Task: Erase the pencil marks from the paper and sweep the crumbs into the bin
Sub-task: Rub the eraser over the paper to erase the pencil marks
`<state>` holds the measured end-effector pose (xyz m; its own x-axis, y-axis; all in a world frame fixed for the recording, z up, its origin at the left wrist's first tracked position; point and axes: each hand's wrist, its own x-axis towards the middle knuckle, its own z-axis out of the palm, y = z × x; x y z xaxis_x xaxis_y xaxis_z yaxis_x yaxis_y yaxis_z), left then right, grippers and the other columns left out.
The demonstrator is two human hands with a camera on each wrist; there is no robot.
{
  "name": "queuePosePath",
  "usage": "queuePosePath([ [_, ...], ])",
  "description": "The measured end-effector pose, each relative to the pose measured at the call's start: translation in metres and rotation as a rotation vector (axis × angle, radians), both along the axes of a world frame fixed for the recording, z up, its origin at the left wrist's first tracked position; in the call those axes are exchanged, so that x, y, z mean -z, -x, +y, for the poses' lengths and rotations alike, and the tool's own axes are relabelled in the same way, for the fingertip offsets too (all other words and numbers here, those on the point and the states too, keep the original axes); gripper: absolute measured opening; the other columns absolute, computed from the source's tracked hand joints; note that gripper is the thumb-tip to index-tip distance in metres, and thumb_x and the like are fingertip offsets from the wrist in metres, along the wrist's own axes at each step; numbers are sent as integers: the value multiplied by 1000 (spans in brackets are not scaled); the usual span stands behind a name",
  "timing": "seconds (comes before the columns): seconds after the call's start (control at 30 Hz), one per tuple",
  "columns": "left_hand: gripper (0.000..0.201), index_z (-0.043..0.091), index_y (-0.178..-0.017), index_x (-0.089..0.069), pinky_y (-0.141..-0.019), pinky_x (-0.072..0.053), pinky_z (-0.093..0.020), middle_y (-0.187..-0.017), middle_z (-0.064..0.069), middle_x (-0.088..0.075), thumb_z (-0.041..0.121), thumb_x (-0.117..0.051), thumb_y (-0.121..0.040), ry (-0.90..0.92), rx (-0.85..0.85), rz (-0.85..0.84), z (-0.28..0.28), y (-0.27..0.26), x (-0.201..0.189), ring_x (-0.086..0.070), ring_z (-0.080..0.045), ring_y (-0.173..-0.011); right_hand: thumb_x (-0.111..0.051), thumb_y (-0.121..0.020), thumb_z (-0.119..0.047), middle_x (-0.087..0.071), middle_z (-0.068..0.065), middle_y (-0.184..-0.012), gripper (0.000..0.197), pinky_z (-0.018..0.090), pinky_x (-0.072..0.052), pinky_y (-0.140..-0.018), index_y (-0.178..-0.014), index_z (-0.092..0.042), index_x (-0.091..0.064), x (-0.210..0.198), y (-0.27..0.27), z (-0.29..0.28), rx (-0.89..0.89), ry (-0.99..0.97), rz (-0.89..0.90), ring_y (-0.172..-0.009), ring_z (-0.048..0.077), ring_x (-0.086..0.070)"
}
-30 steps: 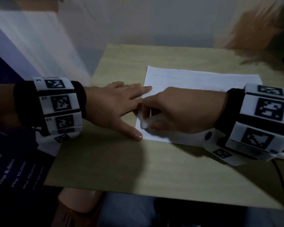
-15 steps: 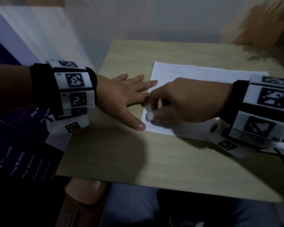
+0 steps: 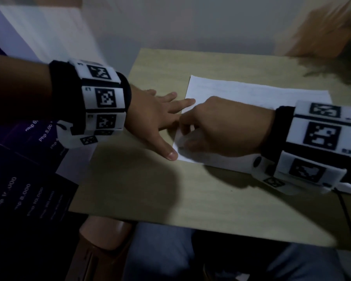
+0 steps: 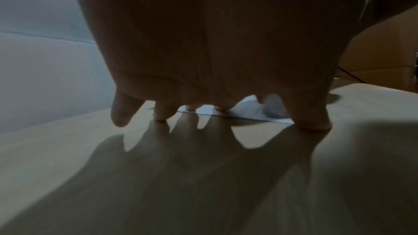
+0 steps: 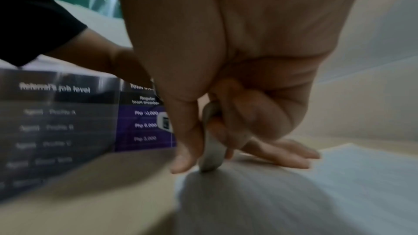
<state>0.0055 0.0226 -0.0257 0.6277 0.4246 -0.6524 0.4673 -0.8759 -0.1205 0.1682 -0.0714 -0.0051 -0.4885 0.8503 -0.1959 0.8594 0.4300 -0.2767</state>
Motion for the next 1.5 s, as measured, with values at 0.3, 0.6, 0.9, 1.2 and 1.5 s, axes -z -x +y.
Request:
queuePosePath([
  [0.3, 116, 40, -156, 3, -124, -4, -58, -168, 7, 12, 94, -51, -69, -38, 21, -69, 2, -9, -4, 1, -25, -155, -61, -93, -35, -56, -7, -87, 21, 22, -40, -70, -106, -20, -69, 2, -1, -3, -28, -58, 3, -72, 9, -52],
  [0.6, 110, 54, -150, 21, -122, 9, -59, -162, 16, 34, 99, -33, -65, 33, -14, -13, 6, -2, 1, 24, -29, -153, -58, -93, -34, -47, -13, -69, 20, 28, -36, -67, -103, -19, -68, -1, -2, -3, 17, -64, -24, -61, 6, -44],
  [0.9, 108, 52, -151, 21, -121, 10, -61, -160, 12, 38, 91, -45, -76, 45, -21, 36, 7, -5, -3, 27, -29, -151, -56, -94, -36, -59, -3, -81, 24, 28, -40, -63, -98, -13, -66, -1, 4, -10, 26, -25, -36, -69, 13, -53],
  [1.2, 116, 51, -151, 24, -122, 7, -61, -160, 11, 39, 95, -45, -69, 40, -28, 39, 6, -5, -3, 26, -28, -152, -60, -93, -38, -50, -7, -71, 25, 29, -39, -61, -95, -14, -67, 0, 8, -10, 16, -33, -49, -66, 12, -51],
  [1.5, 112, 51, -152, 23, -123, -4, -62, -160, 13, 38, 88, -52, -77, 55, -29, 34, 7, -6, -3, 27, -30, -151, -57, -94, -37, -53, -4, -73, 22, 30, -41, -66, -96, -16, -65, 2, 6, -8, 49, -93, -62, -74, 22, -57],
])
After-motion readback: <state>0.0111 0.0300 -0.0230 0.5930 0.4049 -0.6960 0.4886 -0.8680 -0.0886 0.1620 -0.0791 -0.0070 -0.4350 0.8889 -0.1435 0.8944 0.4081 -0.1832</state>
